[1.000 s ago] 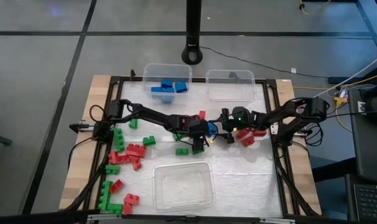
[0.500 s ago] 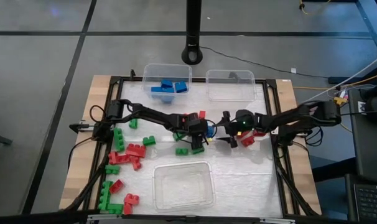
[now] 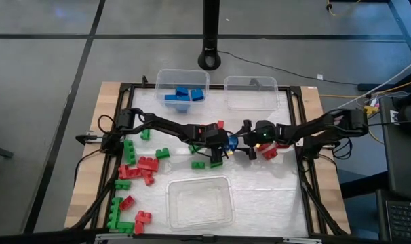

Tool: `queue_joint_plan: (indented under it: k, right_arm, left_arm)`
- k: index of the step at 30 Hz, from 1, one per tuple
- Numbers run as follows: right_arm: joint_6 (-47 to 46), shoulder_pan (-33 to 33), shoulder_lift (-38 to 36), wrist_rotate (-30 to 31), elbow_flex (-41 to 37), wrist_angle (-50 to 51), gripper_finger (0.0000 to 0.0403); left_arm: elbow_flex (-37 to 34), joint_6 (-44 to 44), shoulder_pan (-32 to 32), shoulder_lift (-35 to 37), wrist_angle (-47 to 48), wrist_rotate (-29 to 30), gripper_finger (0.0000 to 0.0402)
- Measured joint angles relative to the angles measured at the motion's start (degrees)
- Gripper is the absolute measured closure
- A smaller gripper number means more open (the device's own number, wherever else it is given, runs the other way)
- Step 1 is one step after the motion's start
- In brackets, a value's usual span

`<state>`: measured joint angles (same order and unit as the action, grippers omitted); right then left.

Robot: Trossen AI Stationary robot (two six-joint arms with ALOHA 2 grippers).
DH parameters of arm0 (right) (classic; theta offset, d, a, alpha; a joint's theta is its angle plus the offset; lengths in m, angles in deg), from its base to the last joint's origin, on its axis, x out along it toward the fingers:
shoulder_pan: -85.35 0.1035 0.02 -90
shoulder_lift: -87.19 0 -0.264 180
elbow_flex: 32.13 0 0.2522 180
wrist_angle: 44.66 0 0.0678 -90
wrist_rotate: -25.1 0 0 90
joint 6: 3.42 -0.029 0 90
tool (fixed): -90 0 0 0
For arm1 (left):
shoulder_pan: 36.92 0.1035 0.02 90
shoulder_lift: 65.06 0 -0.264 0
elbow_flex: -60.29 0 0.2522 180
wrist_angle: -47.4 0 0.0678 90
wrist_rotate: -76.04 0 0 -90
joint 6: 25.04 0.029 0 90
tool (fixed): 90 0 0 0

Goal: Sort blocks
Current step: Put the blue game piece into the top left transparent bin

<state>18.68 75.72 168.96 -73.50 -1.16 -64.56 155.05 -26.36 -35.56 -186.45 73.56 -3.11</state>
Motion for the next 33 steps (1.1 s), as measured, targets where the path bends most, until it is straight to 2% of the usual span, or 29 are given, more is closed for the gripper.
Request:
queue_joint_plan:
  k: [14, 33]
  right_arm:
    - [-2.60, -0.07, 9.46, 0.04, 0.02, -10.20, 0.0100]
    - [-5.78, -0.09, 11.74, 3.11, 0.13, -12.46, 0.0100]
  left_arm:
    - [-0.04, 0.26, 0.25, -0.02, -0.49, -0.12, 0.0204]
    - [-0.07, 0.71, 0.33, -0.11, -1.03, -0.05, 0.0204]
